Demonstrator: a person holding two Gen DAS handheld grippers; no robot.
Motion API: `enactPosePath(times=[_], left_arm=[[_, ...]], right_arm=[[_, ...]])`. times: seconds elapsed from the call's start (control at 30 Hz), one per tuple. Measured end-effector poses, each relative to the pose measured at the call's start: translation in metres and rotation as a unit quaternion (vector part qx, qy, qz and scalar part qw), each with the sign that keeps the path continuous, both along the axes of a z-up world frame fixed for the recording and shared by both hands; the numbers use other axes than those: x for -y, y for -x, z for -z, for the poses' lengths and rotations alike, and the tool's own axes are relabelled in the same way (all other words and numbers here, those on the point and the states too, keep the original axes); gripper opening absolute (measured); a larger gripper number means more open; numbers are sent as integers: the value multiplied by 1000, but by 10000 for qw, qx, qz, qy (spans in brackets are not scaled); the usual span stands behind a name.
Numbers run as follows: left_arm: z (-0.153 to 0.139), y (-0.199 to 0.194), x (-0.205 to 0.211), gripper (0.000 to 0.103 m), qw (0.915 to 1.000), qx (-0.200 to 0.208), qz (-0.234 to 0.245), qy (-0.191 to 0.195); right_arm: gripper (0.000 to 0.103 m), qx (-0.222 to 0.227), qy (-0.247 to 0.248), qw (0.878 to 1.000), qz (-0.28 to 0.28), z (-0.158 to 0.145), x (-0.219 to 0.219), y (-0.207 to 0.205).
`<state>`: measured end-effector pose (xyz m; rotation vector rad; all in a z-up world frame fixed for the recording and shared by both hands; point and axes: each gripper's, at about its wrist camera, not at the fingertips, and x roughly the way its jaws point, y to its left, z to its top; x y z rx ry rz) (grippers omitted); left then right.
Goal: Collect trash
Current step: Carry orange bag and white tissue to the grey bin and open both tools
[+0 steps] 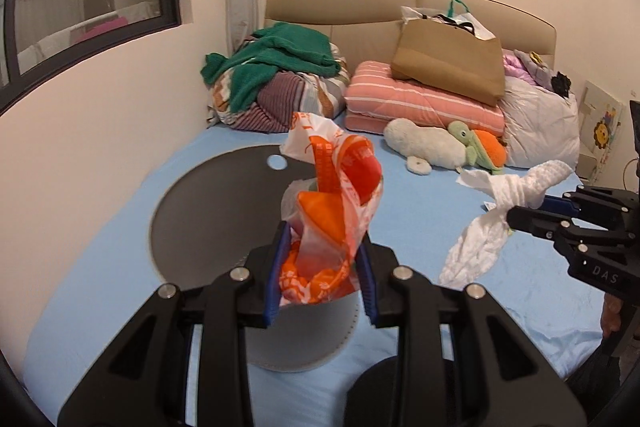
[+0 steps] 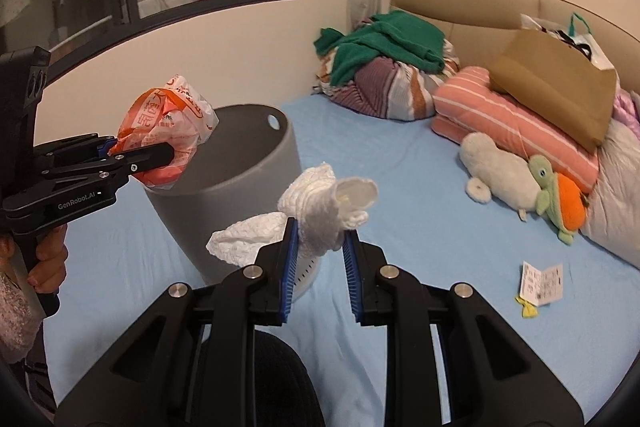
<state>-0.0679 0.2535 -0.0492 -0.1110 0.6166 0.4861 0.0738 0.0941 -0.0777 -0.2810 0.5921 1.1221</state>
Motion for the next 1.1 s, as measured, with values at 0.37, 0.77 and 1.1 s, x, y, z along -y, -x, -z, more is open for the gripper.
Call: enactPosePath(times=[0.37, 0.77, 1.1], left_arm=[[-31, 46, -58, 32, 9972, 136, -692, -235], [-24, 37, -88, 42, 9974, -40, -716, 87], [-16, 23, -87, 71, 9970, -165, -754, 63]], right_arm=[[21, 305, -187, 9949, -945, -49, -92, 40], [29, 262, -21, 9934, -1113, -56, -144, 43], [49, 183, 206, 9956, -895, -40, -158, 25]])
